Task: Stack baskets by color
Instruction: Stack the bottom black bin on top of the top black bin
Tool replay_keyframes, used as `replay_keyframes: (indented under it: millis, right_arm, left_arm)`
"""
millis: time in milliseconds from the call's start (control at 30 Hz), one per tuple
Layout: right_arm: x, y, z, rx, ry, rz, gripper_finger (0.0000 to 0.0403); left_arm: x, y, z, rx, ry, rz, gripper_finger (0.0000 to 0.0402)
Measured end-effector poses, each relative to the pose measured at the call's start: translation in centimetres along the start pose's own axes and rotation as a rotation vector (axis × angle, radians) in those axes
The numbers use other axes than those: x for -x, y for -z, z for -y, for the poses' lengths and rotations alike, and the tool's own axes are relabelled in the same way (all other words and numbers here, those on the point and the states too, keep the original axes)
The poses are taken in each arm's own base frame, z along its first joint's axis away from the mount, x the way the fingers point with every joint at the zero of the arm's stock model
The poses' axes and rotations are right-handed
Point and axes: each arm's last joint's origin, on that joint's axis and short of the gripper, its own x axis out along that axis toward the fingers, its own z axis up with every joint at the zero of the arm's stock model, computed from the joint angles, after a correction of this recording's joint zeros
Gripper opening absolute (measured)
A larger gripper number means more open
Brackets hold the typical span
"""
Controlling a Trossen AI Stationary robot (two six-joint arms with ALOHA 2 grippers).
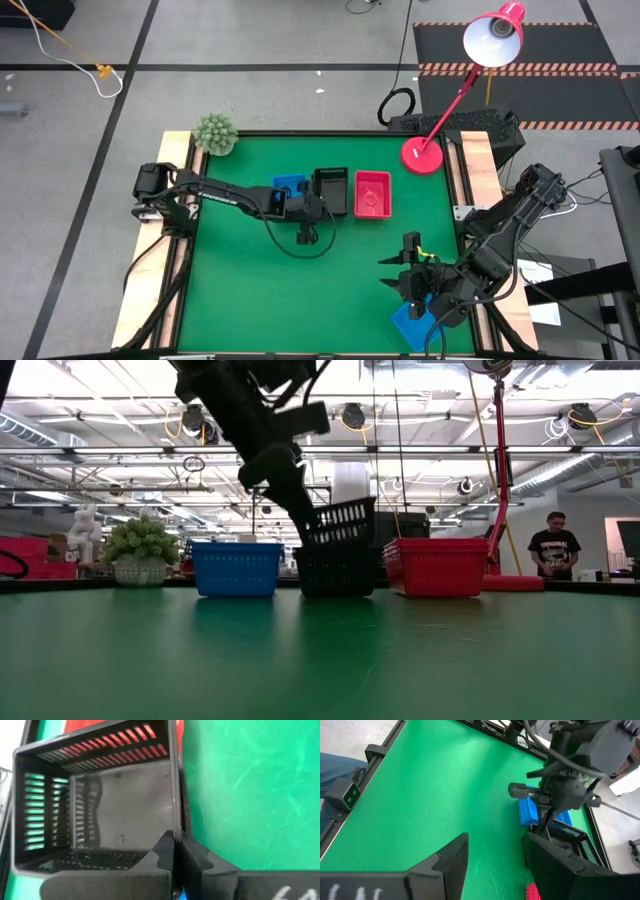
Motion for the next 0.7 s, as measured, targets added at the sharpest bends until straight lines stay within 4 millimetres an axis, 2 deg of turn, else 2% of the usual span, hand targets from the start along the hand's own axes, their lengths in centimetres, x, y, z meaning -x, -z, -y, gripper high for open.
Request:
replay_keyframes:
  millis: [300, 500, 700]
  right_arm:
    - [0.0, 0.0, 0.0, 0.004, 0.0, 0.0, 0.0185]
    - [-0.03, -0.09, 0.02, -0.003, 0.0, 0.006, 0.0185]
    - [-0.03, -0.32, -0.04, 0.005, -0.005, 0.025, 0.0185]
  left_arm:
    - [0.79, -0.2, 0.06, 0.016, -0.007, 0.011, 0.0021]
    - [0.6, 0.18, -0.59, 0.08, -0.015, -0.019, 0.0008]
    - [0.24, 0.13, -0.39, 0.09, -0.012, -0.012, 0.0031]
